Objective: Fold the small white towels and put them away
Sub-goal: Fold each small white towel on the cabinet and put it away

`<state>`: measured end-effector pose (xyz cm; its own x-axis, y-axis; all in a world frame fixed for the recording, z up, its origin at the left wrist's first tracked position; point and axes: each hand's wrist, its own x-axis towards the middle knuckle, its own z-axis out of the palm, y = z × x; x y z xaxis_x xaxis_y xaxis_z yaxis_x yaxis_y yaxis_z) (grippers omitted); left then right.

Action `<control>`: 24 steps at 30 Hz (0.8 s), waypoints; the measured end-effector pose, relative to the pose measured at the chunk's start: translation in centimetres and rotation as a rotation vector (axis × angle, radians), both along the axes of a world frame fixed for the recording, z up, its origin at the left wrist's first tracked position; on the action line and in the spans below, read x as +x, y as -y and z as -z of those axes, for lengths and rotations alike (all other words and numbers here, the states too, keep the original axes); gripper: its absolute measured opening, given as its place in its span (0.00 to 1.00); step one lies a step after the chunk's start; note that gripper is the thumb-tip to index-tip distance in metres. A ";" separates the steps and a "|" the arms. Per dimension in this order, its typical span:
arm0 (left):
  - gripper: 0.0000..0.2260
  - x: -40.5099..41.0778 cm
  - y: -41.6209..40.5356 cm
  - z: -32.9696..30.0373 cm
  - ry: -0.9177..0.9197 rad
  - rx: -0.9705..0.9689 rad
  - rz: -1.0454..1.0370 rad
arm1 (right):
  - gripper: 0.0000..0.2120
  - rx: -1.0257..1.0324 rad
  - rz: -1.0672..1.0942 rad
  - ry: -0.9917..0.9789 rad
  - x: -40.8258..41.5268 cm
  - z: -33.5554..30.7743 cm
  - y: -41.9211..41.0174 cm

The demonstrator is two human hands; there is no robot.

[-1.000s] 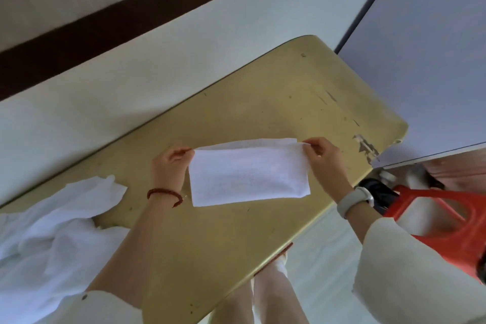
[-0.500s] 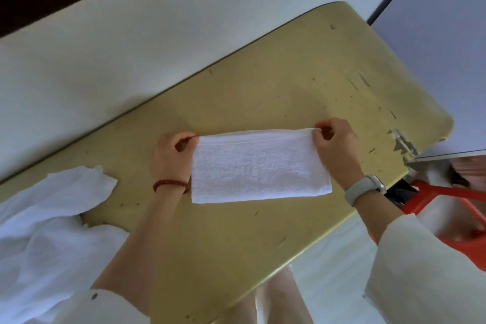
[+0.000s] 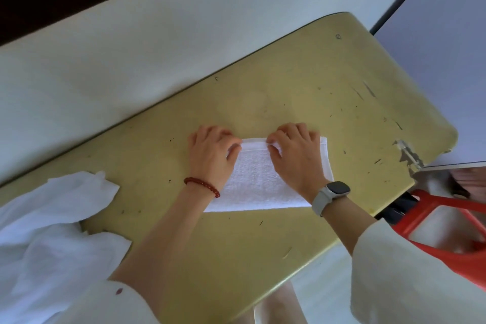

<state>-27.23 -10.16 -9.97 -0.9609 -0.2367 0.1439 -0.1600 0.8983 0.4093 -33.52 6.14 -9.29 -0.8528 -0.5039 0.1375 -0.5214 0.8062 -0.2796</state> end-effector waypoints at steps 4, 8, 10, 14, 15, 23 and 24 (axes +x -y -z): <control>0.04 0.0 0.1 -0.5 0.054 0.013 0.024 | 0.07 -0.011 -0.032 0.014 -0.1 0.2 -0.2; 0.05 -0.6 0.3 -0.9 0.072 0.031 0.026 | 0.11 -0.045 -0.011 0.037 -0.4 -0.1 0.1; 0.06 -0.9 0.2 -1.1 0.080 0.036 0.012 | 0.12 -0.055 0.007 0.038 -0.6 -0.1 0.4; 0.07 -1.6 0.0 -1.3 0.141 0.042 -0.013 | 0.13 -0.032 0.035 0.029 -0.9 0.1 0.8; 0.07 -1.8 -0.1 -1.2 0.168 0.034 -0.017 | 0.13 -0.020 0.041 0.024 -0.9 0.3 0.8; 0.12 0.4 -1.1 -1.1 0.011 -0.068 -0.041 | 0.16 0.016 0.033 -0.097 1.5 -0.8 -0.4; 0.14 1.2 -1.7 -0.9 0.018 -0.100 -0.005 | 0.18 0.080 0.034 -0.095 2.3 -0.7 -0.8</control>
<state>-26.06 -8.47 -9.07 -0.9624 -0.2269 0.1495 -0.1712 0.9336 0.3147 -31.25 6.94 -8.61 -0.8547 -0.4873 0.1790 -0.5143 0.8417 -0.1645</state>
